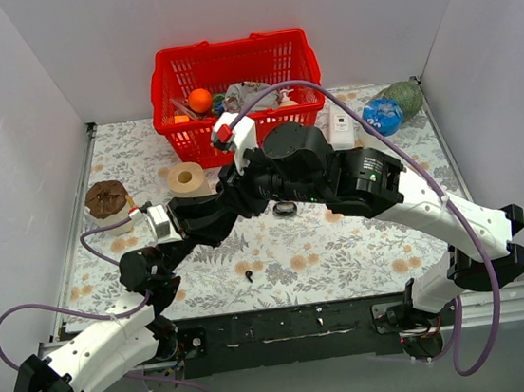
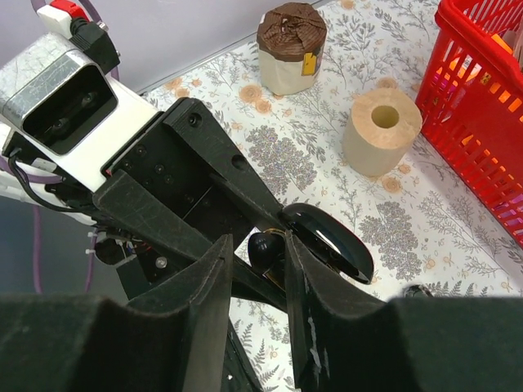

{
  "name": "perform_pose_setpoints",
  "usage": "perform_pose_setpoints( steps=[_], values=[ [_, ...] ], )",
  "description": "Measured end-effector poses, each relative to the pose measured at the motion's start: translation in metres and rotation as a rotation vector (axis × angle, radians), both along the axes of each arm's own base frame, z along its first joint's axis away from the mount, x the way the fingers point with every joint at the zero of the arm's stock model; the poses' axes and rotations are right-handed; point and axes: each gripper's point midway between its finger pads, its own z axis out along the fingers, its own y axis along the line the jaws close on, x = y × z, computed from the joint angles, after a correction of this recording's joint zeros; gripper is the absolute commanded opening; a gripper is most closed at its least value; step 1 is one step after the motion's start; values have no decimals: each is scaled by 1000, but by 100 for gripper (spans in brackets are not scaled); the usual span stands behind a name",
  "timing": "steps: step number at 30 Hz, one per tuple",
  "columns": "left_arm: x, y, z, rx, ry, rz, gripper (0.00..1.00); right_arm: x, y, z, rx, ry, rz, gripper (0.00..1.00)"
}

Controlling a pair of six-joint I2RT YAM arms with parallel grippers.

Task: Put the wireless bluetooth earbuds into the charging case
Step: Place the earbud in the charging case.

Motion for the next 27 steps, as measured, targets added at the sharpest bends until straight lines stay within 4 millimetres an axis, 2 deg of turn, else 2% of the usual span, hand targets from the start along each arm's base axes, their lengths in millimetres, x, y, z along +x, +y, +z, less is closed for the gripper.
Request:
perform_pose_setpoints(
  steps=[6, 12, 13, 16, 23, 27],
  values=[
    [0, 0, 0, -1, -1, 1, 0, 1, -1, -1, -6, -1, -11, 46],
    [-1, 1, 1, -2, -3, 1, 0, 3, -3, 0, -1, -2, -28, 58],
    [-1, 1, 1, -2, -3, 1, 0, 3, -4, 1, 0, -2, -29, 64],
    [0, 1, 1, -3, -2, 2, 0, 3, -6, 4, 8, -3, -30, 68],
    [0, 1, 1, -6, 3, -1, 0, 0, -15, 15, 36, -11, -34, 74],
    [0, 1, 1, -9, 6, 0, 0, -2, -21, 24, 57, -16, -36, 73]
  ],
)
